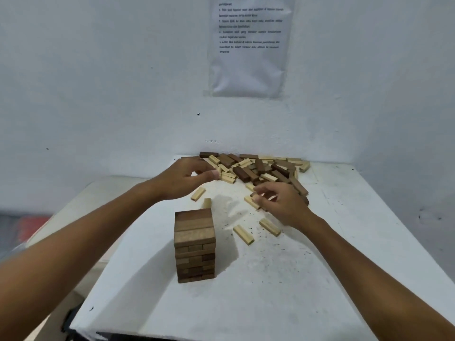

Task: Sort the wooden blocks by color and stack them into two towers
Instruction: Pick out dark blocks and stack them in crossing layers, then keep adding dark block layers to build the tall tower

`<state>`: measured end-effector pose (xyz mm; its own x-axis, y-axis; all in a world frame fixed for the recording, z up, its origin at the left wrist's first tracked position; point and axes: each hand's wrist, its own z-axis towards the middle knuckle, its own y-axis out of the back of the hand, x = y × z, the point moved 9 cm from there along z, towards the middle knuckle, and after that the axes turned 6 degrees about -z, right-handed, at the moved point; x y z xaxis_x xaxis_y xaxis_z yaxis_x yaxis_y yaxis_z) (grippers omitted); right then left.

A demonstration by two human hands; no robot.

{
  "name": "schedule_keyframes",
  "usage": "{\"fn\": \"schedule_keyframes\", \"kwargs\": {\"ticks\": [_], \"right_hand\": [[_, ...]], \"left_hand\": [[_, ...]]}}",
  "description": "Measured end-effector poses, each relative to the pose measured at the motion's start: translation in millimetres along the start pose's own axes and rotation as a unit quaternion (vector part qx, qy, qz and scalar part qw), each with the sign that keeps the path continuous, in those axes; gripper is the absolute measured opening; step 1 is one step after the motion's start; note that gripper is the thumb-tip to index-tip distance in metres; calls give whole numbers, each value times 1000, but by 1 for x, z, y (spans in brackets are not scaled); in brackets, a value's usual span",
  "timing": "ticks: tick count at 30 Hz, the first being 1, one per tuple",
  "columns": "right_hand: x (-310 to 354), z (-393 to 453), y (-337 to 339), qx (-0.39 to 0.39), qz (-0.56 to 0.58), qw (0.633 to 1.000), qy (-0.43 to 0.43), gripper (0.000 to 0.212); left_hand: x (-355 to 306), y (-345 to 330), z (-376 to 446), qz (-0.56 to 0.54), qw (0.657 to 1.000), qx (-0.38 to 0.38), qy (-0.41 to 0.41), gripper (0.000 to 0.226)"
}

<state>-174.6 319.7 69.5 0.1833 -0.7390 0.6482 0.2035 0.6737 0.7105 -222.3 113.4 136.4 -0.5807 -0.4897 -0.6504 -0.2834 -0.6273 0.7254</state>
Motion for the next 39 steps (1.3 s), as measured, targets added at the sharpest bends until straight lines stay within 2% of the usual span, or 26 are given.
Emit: {"fn": "schedule_keyframes", "kwargs": {"ticks": [7,13,16,20,23,25,28,30,33,36,39], "right_hand": [[-36,22,-26,8,-128,989,-70,26],[-27,42,-44,16,-139,990,-24,25],[-18,48,-57,43,-115,992,12,28],[-32,67,-42,-15,-74,997,-7,21],[-48,89,-28,-62,-146,987,-19,19],[-57,105,-21,-85,-208,974,-32,22],[-63,126,-14,-101,-240,964,-57,29],[-68,138,-17,-77,-270,957,-73,35],[-75,146,-27,-31,-300,949,-96,33],[-75,147,-23,-59,-297,949,-87,30],[-67,145,-19,-71,-250,964,-55,41]], "left_hand": [[67,-24,34,1,998,41,49,28],[102,-47,58,20,997,57,40,26],[98,-58,75,48,997,59,-1,28],[87,-75,101,113,987,79,-84,41],[79,-92,119,195,964,94,-157,51],[78,-100,128,219,956,102,-163,55],[74,-107,134,236,947,97,-194,49],[71,-107,134,245,940,87,-222,39],[70,-105,136,243,937,69,-242,37],[67,-102,138,239,935,63,-253,30],[64,-101,137,242,932,57,-265,25]]}}
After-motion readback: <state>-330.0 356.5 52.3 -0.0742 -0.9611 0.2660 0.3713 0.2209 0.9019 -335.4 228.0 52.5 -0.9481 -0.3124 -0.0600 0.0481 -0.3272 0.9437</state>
